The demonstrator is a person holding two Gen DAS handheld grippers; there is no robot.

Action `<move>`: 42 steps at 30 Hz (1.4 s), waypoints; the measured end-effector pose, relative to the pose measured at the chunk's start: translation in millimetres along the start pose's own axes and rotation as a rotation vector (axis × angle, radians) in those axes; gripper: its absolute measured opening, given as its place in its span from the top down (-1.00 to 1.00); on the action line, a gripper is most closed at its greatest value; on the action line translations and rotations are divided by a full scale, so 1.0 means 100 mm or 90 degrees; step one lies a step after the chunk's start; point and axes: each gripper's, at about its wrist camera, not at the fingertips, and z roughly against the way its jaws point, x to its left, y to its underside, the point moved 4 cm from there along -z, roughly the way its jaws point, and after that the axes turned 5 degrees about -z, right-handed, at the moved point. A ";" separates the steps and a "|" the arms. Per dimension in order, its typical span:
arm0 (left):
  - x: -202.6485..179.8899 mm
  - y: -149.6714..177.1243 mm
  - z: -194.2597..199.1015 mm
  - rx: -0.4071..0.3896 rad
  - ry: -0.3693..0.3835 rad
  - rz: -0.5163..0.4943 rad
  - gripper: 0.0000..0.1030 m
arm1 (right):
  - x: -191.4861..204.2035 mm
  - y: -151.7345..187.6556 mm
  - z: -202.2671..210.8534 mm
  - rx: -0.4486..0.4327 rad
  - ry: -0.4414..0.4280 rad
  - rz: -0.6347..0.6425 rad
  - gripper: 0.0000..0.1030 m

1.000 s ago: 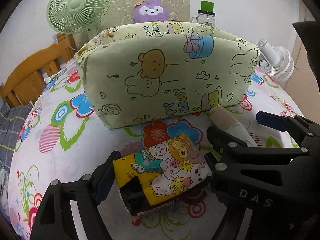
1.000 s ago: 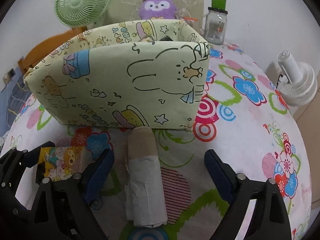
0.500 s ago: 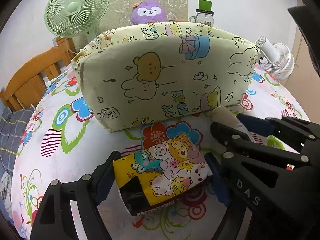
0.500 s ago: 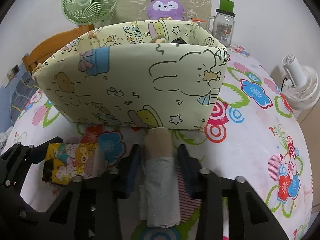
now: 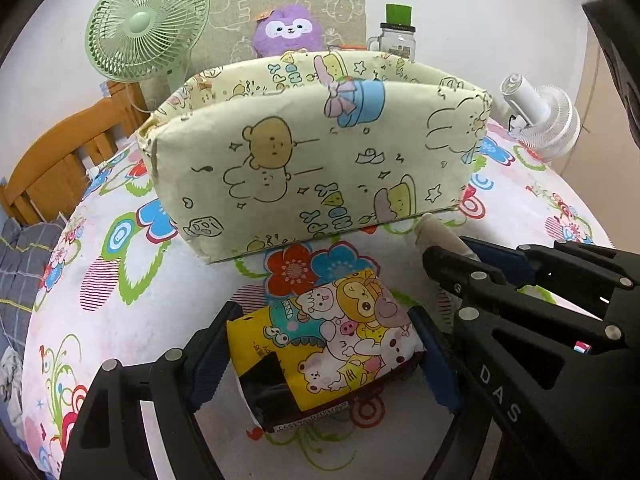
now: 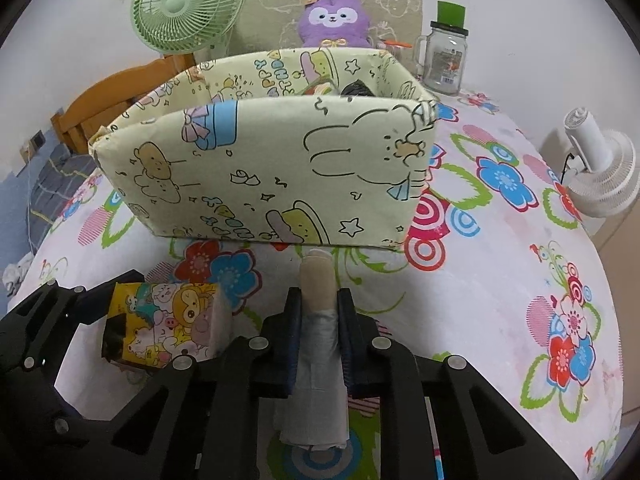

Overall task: Organize soft objects
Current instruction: 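Carry the paper roll and yellow pouch over the box with both tools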

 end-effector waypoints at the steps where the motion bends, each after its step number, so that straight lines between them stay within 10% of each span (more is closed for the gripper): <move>1: 0.00 0.00 0.02 -0.003 0.000 0.000 -0.64 | 0.00 0.00 0.02 -0.003 -0.001 -0.001 0.62; 42: 0.00 -0.43 0.85 -0.143 -0.026 -0.022 -0.64 | 0.12 -0.41 0.91 -0.149 -0.007 0.011 0.62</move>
